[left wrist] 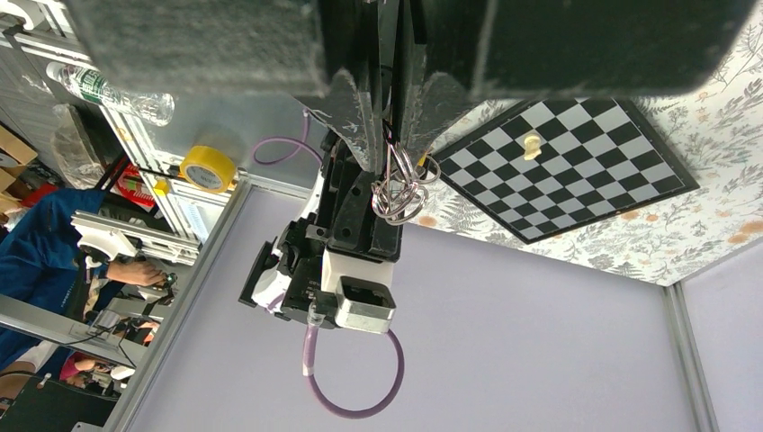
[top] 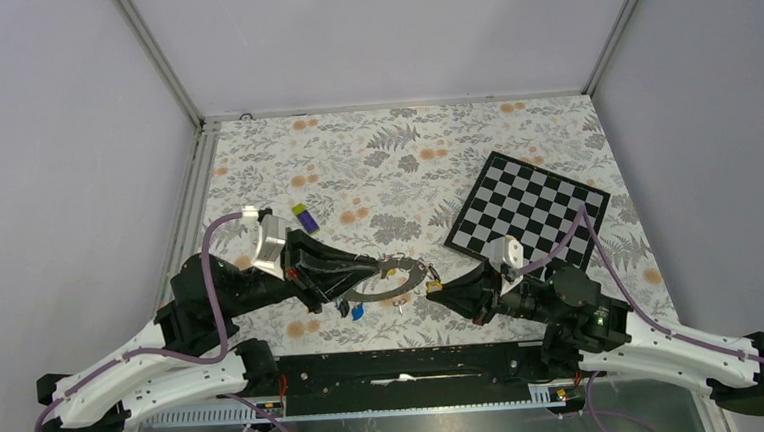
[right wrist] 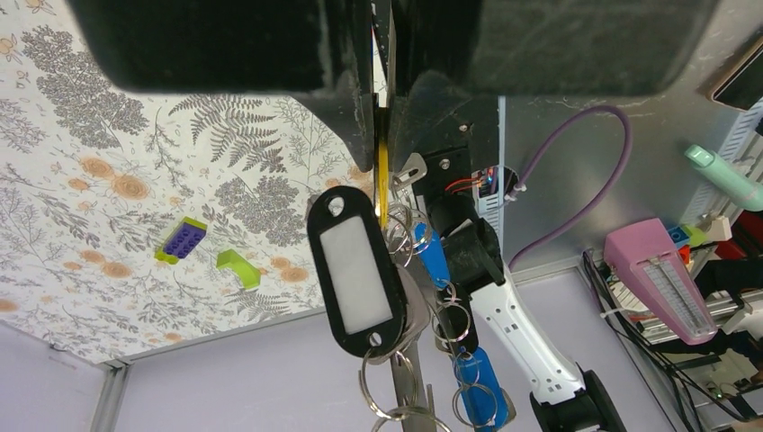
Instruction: Remove the keys from the keyring
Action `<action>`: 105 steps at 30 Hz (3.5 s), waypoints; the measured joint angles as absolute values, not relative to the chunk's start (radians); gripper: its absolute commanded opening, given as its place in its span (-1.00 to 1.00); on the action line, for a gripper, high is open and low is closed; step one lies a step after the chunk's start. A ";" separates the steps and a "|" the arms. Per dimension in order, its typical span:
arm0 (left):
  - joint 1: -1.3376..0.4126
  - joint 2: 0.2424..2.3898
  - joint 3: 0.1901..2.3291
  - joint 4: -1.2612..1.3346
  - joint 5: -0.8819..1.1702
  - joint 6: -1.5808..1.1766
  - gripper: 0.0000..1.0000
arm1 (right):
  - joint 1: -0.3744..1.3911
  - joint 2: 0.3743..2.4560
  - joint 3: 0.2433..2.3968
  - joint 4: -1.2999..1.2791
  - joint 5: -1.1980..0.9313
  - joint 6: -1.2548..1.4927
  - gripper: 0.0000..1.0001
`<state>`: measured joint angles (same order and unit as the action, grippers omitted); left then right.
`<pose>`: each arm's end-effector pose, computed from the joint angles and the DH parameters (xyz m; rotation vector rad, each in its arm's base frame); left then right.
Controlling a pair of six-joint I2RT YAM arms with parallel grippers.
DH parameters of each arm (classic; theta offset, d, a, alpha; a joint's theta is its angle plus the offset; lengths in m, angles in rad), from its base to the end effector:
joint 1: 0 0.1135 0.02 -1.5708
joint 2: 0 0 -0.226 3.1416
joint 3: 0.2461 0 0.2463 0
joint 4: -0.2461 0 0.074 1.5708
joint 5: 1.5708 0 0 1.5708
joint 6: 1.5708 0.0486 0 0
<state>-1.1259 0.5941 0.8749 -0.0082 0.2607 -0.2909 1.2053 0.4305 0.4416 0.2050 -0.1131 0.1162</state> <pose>0.0585 -0.1517 0.3964 0.7997 1.1981 -1.3584 0.0564 0.1628 0.2967 -0.8414 1.1916 1.1753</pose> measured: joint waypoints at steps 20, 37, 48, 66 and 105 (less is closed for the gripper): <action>-1.126 0.553 0.860 -0.005 0.225 -0.292 -0.77 | 1.205 0.430 0.598 0.027 -0.089 0.106 -1.00; -1.126 0.524 0.846 -0.006 0.204 -0.296 -0.76 | 1.205 0.528 0.791 -0.148 -0.092 0.090 -1.00; -1.126 0.500 0.823 0.003 0.196 -0.304 -0.68 | 1.205 0.692 1.116 -0.465 -0.136 0.067 -1.00; -1.126 0.530 0.809 0.010 0.217 -0.323 -1.00 | 1.205 0.833 1.371 -0.834 -0.116 -0.046 -1.00; -1.126 0.536 0.809 -0.011 0.221 -0.314 -1.00 | 1.206 0.818 1.259 -0.749 -0.049 -0.079 -1.00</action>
<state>-1.1263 0.5362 0.8089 -0.0113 0.2214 -0.3138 1.2060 0.8177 1.2591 -0.7490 -0.0490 -0.0792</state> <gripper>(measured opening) 0.087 0.086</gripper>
